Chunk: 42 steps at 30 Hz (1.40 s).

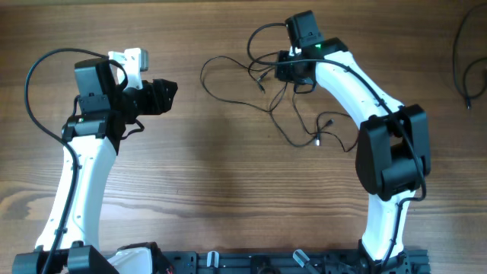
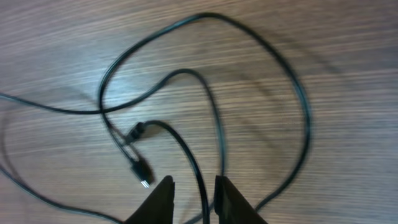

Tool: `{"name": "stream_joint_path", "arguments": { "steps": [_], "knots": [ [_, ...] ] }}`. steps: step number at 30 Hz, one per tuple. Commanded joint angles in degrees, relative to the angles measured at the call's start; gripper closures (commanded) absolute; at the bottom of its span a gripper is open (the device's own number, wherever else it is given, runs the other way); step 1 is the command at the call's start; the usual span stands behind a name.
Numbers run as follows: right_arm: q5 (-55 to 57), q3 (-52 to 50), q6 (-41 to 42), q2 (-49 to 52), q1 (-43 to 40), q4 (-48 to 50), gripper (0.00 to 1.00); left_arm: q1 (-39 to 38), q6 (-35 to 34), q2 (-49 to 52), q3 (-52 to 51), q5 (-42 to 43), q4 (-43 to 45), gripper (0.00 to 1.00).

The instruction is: Untangle cables

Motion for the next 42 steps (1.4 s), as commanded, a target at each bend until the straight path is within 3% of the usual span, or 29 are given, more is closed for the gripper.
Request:
{"name": "stream_joint_path", "arguments": {
  "steps": [1, 9, 16, 31, 32, 34, 35, 36, 42],
  "knots": [
    [2.73, -0.31, -1.84, 1.05, 0.15, -0.87, 0.73, 0.17, 1.75, -0.83, -0.31, 3.48, -0.07, 0.40],
    [3.06, -0.33, -2.21, 1.46, 0.13, -0.96, 0.67, 0.17, 3.15, -0.85, -0.31, 5.81, -0.07, 0.41],
    [3.39, -0.37, -5.42, 2.08, 0.13, -0.81, 0.45, 0.17, 3.56, -0.85, -0.31, 5.88, -0.04, 0.41],
    [1.38, -0.37, -6.88, 6.86, 0.13, 3.54, 0.42, 0.17, 4.17, -0.85, -0.31, 6.27, -0.02, 0.41],
    [1.40, -0.37, -6.88, 6.93, 0.15, 3.56, 0.43, 0.17, 4.17, -0.85, -0.31, 6.27, -0.02, 0.41],
    [1.40, -0.37, -6.84, 6.97, 0.15, 3.50, 0.62, 0.17, 4.17, -0.85, -0.31, 6.25, -0.02, 0.41],
    [1.40, -0.37, -6.82, 6.97, 0.15, 3.56, 0.87, 0.17, 4.17, -0.85, -0.31, 6.27, -0.02, 0.41],
    [1.36, -0.37, -6.64, 6.97, 0.15, 3.58, 0.95, 0.17, 4.17, -0.85, -0.31, 6.27, -0.02, 0.41],
    [-4.81, -0.22, -3.69, 6.75, 0.15, 5.14, 0.95, 0.17, 4.17, -0.85, -0.31, 6.25, -0.07, 0.41]
  ]
}}
